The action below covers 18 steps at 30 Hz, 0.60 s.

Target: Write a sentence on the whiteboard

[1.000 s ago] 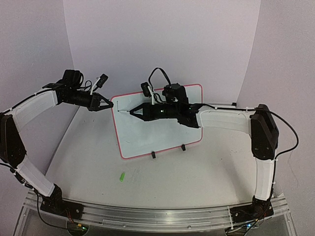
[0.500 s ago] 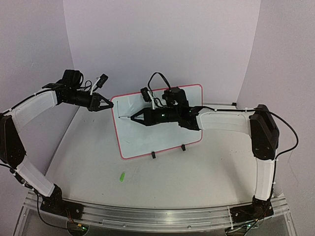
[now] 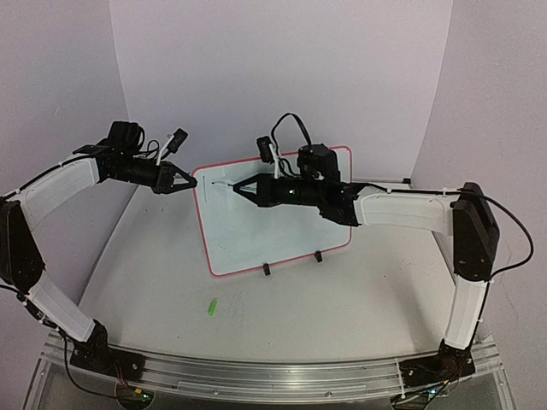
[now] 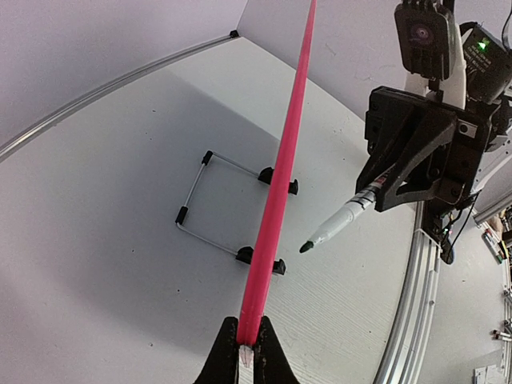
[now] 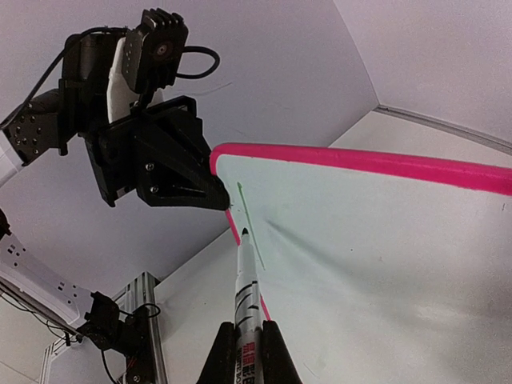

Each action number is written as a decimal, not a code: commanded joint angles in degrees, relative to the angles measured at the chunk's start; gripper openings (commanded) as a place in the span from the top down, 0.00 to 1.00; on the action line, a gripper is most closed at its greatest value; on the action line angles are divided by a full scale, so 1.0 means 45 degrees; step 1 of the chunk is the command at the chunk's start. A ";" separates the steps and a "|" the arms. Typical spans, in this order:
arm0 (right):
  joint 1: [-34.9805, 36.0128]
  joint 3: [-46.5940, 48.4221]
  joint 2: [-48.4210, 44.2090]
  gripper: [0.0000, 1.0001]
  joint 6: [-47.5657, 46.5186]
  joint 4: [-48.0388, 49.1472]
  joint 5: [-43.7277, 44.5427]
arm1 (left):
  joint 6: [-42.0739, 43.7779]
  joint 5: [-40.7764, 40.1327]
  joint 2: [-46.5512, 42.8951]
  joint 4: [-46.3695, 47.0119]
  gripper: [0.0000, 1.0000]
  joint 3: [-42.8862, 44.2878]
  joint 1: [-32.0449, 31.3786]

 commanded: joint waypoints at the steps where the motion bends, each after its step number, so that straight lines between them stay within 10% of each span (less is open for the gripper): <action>1: 0.0085 0.0481 0.0138 1.00 0.0151 0.0597 0.0550 | 0.0156 0.0136 -0.0587 0.0237 1.00 -0.0015 -0.0003; 18: 0.0078 0.0993 0.0948 1.00 0.0176 0.0204 0.0648 | 0.0121 0.0186 -0.0594 0.0300 1.00 -0.0031 -0.0004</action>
